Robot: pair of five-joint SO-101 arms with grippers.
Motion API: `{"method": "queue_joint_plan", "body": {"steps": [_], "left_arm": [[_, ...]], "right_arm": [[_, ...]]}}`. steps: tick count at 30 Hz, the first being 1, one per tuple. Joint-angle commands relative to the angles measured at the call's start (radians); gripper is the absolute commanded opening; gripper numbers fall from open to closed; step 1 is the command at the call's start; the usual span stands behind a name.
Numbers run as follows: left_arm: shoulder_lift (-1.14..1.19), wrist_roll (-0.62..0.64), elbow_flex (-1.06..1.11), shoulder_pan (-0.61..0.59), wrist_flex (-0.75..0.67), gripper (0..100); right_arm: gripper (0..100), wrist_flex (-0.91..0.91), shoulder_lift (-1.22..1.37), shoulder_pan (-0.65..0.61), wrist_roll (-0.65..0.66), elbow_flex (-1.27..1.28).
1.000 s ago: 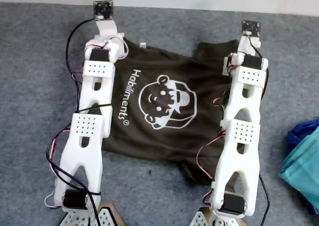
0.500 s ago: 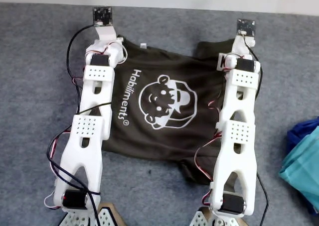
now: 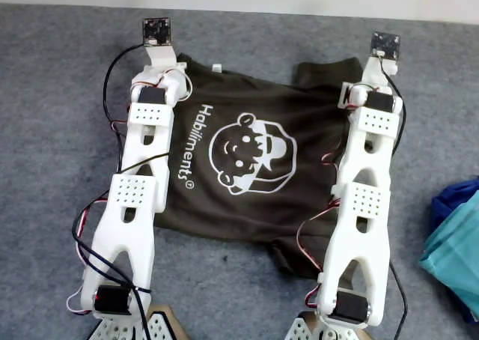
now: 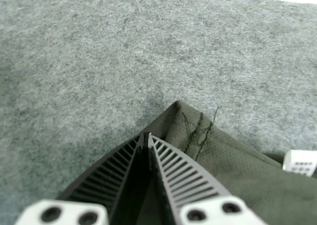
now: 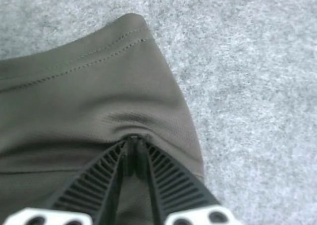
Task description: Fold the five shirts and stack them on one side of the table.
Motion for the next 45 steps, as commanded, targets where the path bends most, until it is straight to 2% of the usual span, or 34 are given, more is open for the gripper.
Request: {"method": "queue_joint_plan", "body": {"steps": [1,3,6,12,15,20,25,29,34,41,45], "left_arm": [[-0.027,-0.005,-0.061,-0.012,-0.021,1],[-0.021,-0.006,-0.134,-0.015,-0.015,1],[-0.068,-0.006,-0.136,-0.016,0.038,1],[-0.236,-0.008,-0.134,0.010,0.448,1],[-0.266,-0.006,-0.133,0.018,0.520,1],[-0.271,-0.006,-0.134,0.019,0.517,2],[-0.265,0.011,-0.133,0.021,0.525,19],[-0.263,0.120,-0.131,0.018,0.520,27],[-0.255,0.124,-0.124,0.028,0.483,27],[-0.124,0.123,-0.019,0.021,0.193,27],[-0.067,0.017,-0.002,0.022,0.126,22]], "right_arm": [[0.6,0.019,-0.016,0.004,-0.005,-0.085],[0.6,0.028,-0.027,0.004,0.005,-0.085],[0.6,0.051,-0.038,0.001,0.037,-0.085],[0.6,0.071,-0.044,0.001,0.037,-0.085],[0.6,0.090,-0.044,-0.002,0.037,-0.085],[0.6,0.105,-0.045,-0.005,0.035,-0.085],[0.6,0.180,-0.065,-0.004,0.035,-0.085],[0.9,0.236,-0.108,-0.007,0.035,-0.085],[1.5,0.239,-0.122,-0.019,0.035,-0.084],[11.5,0.234,-0.120,-0.019,0.035,-0.076],[11.5,0.229,-0.119,-0.018,0.035,-0.076]]}}
